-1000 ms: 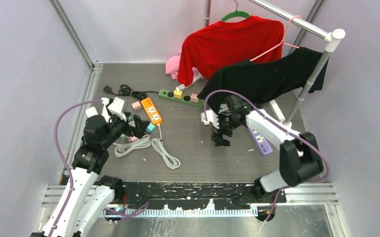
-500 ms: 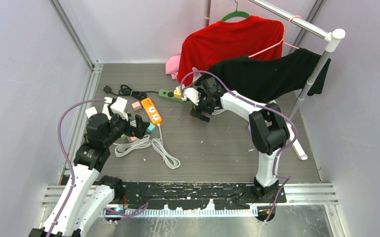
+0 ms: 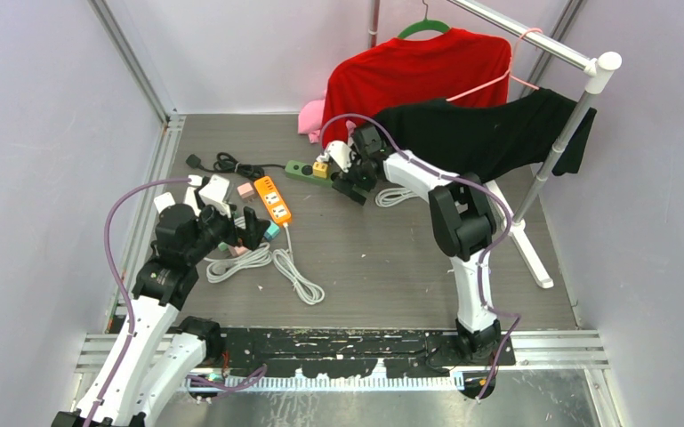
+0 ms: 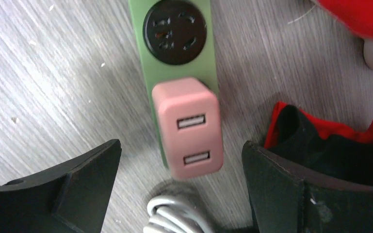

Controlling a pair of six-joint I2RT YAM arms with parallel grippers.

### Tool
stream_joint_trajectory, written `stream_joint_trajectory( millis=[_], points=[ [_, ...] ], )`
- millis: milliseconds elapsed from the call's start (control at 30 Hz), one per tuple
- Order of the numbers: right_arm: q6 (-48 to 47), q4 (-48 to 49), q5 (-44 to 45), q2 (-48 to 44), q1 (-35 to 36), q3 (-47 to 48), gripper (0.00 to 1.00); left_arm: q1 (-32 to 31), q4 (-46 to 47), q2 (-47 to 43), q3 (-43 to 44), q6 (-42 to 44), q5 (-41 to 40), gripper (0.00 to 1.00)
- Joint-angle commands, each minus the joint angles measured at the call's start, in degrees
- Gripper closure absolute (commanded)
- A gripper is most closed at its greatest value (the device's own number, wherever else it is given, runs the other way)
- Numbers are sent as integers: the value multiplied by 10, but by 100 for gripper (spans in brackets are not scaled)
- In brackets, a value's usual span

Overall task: Pull the plug off the socket
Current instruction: Move the socket to the center of the board.

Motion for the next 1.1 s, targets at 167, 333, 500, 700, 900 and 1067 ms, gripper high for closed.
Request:
stream_joint_trajectory(
  millis=[167,333,500,700,900,1067],
  points=[
    [33,-64,-63,64,-9,124,8,-2,17,-5,5,3,9,3],
    [32,-85,-96,74,-9,135,23,-2,17,-5,5,4,8,3],
    [31,-96,-104,69,-9,125,51,-2,17,-4,4,4,8,3],
    [56,-75,-95,19,-7,72,73,-2,18,-4,4,5,8,2],
    [95,-32,-120,-72,-8,-27,93,-2,18,-4,3,5,8,2],
    [119,-26,-137,-156,-8,-108,99,-1,17,-4,3,5,6,3]
  ],
)
